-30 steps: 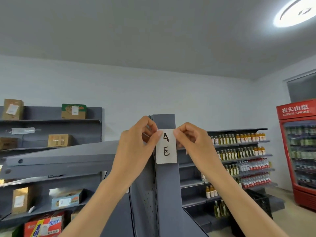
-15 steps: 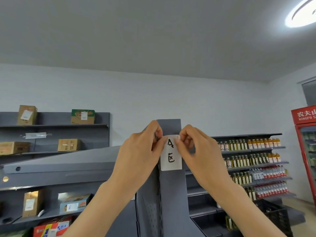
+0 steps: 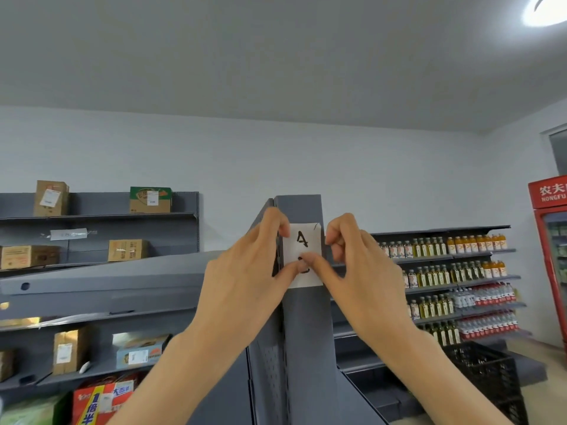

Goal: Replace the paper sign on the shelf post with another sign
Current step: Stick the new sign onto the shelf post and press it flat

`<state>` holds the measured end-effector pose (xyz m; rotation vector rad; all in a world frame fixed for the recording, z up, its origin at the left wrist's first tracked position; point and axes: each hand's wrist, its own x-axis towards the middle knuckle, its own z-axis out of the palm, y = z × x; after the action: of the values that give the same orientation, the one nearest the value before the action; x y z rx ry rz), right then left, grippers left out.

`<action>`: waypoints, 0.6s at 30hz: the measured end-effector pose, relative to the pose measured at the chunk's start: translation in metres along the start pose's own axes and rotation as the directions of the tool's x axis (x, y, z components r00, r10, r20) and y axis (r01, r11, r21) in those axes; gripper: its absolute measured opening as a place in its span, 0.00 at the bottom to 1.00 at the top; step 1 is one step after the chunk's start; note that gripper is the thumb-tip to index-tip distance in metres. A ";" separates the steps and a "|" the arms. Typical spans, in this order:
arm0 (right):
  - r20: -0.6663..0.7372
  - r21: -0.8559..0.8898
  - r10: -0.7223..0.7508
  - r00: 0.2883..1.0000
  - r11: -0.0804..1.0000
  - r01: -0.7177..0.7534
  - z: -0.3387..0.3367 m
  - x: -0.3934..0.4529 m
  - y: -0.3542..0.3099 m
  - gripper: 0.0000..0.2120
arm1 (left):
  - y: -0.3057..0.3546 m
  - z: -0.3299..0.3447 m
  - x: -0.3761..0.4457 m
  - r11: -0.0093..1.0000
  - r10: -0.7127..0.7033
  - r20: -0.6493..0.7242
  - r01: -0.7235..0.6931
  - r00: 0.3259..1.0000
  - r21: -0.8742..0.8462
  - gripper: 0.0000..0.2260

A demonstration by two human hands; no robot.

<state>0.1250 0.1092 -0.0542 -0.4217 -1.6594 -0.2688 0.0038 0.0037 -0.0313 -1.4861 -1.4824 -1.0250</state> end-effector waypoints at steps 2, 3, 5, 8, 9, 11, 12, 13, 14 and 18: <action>-0.030 -0.001 -0.023 0.999 1.000 0.023 0.005 -0.017 0.003 0.15 | 0.000 0.003 -0.014 1.000 -0.011 0.017 0.011 1.000 0.009 0.19; -0.047 -0.006 -0.043 0.998 0.999 0.042 0.008 -0.024 0.004 0.15 | -0.001 0.006 -0.020 1.000 -0.019 0.020 0.019 1.000 0.011 0.19; -0.089 -0.007 -0.069 0.994 0.998 0.068 0.013 -0.034 0.007 0.14 | -0.002 0.011 -0.025 0.999 -0.014 0.021 0.013 1.000 0.041 0.20; -0.159 0.077 -0.062 0.985 0.994 0.075 0.015 -0.038 0.010 0.17 | -0.009 0.013 -0.027 0.989 0.078 -0.072 -0.068 0.994 0.129 0.22; -0.177 0.138 -0.062 0.982 0.987 0.087 0.014 -0.038 0.008 0.20 | -0.009 0.014 -0.028 0.983 0.111 -0.096 -0.095 0.989 0.159 0.23; -0.175 0.243 -0.087 0.981 0.961 0.129 0.013 -0.035 -0.001 0.27 | -0.004 0.015 -0.027 0.964 0.175 -0.090 -0.152 0.980 0.218 0.25; -0.145 0.261 -0.114 0.983 0.954 0.149 0.014 -0.031 -0.008 0.31 | -0.001 0.018 -0.026 0.952 0.202 -0.067 -0.180 0.977 0.248 0.27; -0.094 0.263 -0.144 0.985 0.951 0.164 0.017 -0.028 -0.013 0.34 | 0.002 0.023 -0.025 0.939 0.218 -0.033 -0.201 0.975 0.278 0.28; -0.029 0.262 -0.166 0.986 0.950 0.168 0.022 -0.025 -0.018 0.35 | 0.003 0.030 -0.024 0.927 0.219 0.006 -0.211 0.976 0.309 0.28; 0.122 0.184 -0.173 0.977 0.972 0.149 0.038 -0.024 -0.011 0.37 | -0.008 0.050 -0.021 0.913 0.182 0.081 -0.199 0.980 0.356 0.28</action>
<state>0.0884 0.1120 -0.0824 -0.1763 -1.8397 -0.2167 -0.0034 0.0425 -0.0697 -1.3593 -1.4336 -0.5657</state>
